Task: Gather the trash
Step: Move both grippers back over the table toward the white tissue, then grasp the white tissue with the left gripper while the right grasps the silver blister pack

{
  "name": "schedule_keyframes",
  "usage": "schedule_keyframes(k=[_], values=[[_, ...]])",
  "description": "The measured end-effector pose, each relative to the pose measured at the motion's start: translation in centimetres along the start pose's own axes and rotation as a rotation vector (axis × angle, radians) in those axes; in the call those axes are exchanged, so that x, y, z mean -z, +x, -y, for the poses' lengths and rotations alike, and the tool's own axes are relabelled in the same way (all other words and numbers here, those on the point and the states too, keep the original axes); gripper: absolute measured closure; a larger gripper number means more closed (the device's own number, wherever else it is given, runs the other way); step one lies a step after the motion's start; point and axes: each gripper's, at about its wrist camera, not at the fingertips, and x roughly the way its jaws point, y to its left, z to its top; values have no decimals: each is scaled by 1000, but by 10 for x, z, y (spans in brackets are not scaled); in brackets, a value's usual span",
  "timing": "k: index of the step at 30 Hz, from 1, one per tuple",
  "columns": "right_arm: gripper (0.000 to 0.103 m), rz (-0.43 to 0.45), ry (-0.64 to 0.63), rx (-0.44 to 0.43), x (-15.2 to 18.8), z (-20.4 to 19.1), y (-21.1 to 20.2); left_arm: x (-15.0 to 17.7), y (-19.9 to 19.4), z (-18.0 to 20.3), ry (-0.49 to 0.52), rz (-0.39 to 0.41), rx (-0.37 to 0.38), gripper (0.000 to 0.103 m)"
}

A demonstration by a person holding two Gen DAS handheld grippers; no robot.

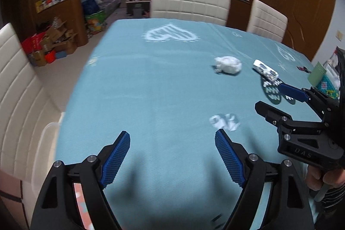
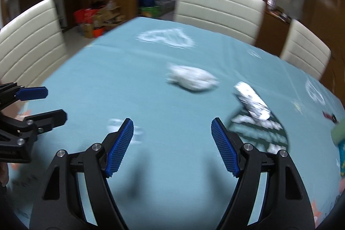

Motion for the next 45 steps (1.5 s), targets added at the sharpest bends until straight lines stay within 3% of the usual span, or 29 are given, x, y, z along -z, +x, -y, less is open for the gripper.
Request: schedule_keyframes(k=[5, 11, 22, 27, 30, 32, 34, 37, 45], values=[[29, -30, 53, 63, 6, 63, 18, -23, 34, 44, 79, -16, 29, 24], [29, -49, 69, 103, -2, 108, 43, -55, 82, 84, 164, -31, 103, 24], [31, -70, 71, 73, -20, 135, 85, -112, 148, 110, 256, -71, 106, 24], [54, -97, 83, 45, -24, 134, 96, -126, 163, 109, 234, -78, 119, 24], [61, -92, 88, 46, -24, 133, 95, -127, 166, 108, 237, -70, 102, 24], [65, -85, 78, 54, -23, 130, 93, -125, 167, 108, 241, -75, 89, 30], [66, -82, 55, 68, -22, 125, 91, -122, 163, 110, 261, -60, 68, 57], [67, -76, 33, 77, -21, 116, 87, -119, 157, 109, 269, -71, 61, 74], [67, -71, 19, 37, -19, 91, 70, -93, 127, 105, 302, -68, 10, 78]])
